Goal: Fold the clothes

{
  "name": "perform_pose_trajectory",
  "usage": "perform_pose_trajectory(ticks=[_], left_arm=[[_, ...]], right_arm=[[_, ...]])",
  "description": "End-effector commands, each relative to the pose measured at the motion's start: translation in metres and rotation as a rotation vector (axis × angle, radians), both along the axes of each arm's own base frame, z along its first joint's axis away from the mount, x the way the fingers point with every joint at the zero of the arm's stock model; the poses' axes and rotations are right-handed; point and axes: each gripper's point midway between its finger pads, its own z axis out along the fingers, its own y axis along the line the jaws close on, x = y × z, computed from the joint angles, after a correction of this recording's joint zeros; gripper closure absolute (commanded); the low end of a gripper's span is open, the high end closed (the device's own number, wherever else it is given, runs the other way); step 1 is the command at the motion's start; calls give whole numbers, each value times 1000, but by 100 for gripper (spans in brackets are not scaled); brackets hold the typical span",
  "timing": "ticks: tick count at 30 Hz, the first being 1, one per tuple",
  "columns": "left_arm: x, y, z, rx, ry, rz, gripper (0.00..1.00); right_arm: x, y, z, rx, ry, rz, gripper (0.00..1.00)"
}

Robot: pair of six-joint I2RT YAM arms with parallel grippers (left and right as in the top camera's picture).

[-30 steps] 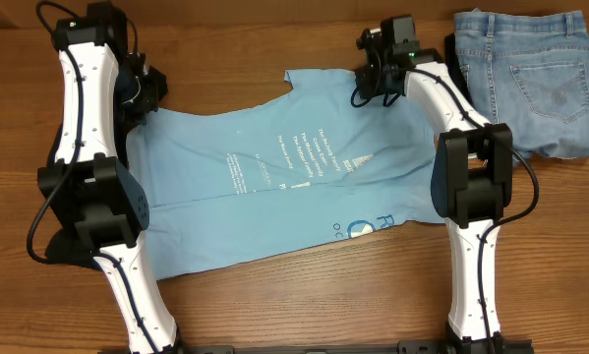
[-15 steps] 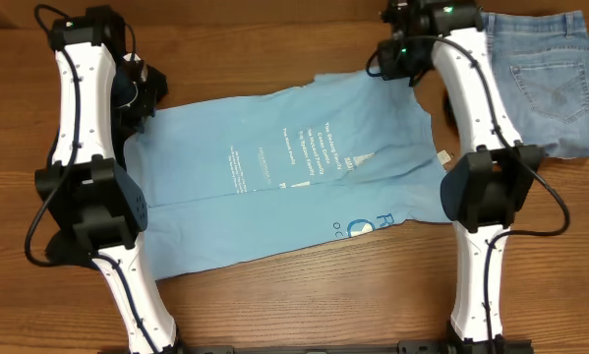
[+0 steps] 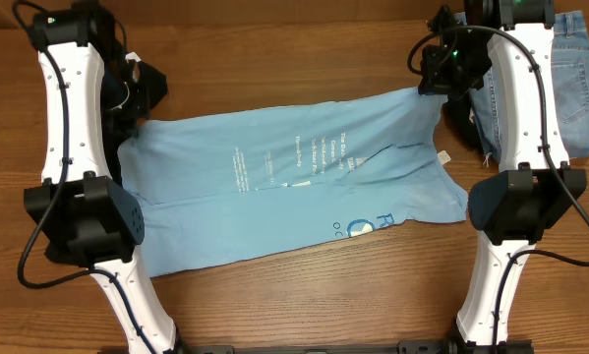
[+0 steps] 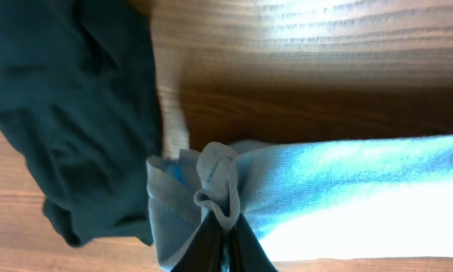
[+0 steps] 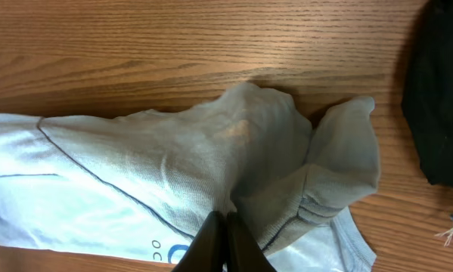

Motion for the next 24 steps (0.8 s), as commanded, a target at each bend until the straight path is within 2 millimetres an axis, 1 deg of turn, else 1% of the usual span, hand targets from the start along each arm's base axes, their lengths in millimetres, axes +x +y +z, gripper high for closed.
perform_pose_trajectory(ticks=[1,2,3,5,6,8,9,10,11,13,15,16,18,19,20,21,22,24], left_arm=[[-26,10,-2,102,68,78,96],[-31,16,0,141,70,96,96],[-33,16,4,146,38,98,96],[-34,12,16,130,-34,106,96],[-36,10,23,123,-67,109,96],[-41,8,36,119,-131,113,96],[-44,7,41,121,-153,114,96],[-47,7,41,122,-158,114,96],[-50,6,39,122,-156,114,96],[-54,6,28,120,-130,112,96],[-56,5,6,116,-104,111,96],[-56,5,-2,115,-98,111,96],[-61,4,-21,112,-72,117,96],[-63,4,-27,111,-66,118,96],[-63,4,-31,111,-64,121,96],[-63,4,-34,111,-65,122,96],[-60,4,-35,112,-78,125,96],[-55,5,-35,114,-98,127,96]], right_arm=[[1,-8,32,-30,-89,-47,96],[4,-16,40,-70,-124,-77,96],[6,-19,52,-88,-171,-87,96],[4,-20,65,-88,-208,-92,96],[2,-19,68,-87,-212,-92,96],[-4,-20,67,-89,-191,-91,96],[-5,-19,64,-89,-177,-90,96],[-6,-19,59,-90,-163,-89,96],[-7,-19,55,-90,-151,-88,96],[-7,-17,46,-83,-128,-85,96],[-7,-18,34,-85,-104,-92,96],[-6,-18,30,-84,-98,-93,96],[5,-23,18,-106,-113,-141,96],[13,-27,17,-121,-134,-172,96],[21,-31,19,-144,-167,-206,96],[30,-36,26,-181,-217,-240,96],[39,-40,39,-229,-289,-275,96],[45,-40,55,-265,-361,-284,96]])
